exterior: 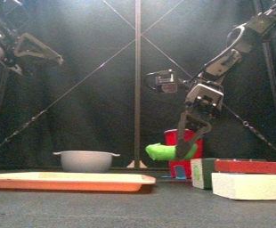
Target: Place peas on plate
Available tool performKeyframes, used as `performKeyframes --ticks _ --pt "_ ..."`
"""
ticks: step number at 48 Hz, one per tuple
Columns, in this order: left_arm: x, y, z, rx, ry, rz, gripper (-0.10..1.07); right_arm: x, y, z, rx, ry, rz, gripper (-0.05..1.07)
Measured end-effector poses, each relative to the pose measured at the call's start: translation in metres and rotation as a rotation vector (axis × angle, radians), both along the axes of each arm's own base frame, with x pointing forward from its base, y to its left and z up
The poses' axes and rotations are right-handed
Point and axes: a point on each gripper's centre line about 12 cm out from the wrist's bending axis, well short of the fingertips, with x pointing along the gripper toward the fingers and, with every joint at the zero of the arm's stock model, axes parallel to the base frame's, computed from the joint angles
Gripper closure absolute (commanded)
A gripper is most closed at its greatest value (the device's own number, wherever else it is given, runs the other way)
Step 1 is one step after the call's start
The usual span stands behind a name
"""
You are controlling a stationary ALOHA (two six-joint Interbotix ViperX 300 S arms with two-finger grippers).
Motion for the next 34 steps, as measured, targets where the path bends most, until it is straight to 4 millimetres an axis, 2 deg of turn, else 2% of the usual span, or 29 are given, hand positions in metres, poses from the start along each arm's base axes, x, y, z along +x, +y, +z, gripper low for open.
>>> performKeyframes --ticks 12,18,26,34 --pt "0.000 0.001 0.000 -0.001 0.000 0.007 0.43 0.004 0.000 0.005 -0.005 -0.047 -0.001 0.37" --pt "0.000 0.003 -0.001 -0.001 0.001 0.013 0.43 0.014 0.004 0.013 -0.013 -0.105 0.010 0.37" --pt "-0.001 0.003 -0.002 -0.002 0.006 0.016 0.43 0.034 0.011 0.034 -0.026 -0.227 0.030 0.37" --pt "-0.001 0.003 -0.003 -0.002 0.008 0.017 0.43 0.051 0.026 0.033 -0.029 -0.289 0.066 0.37"
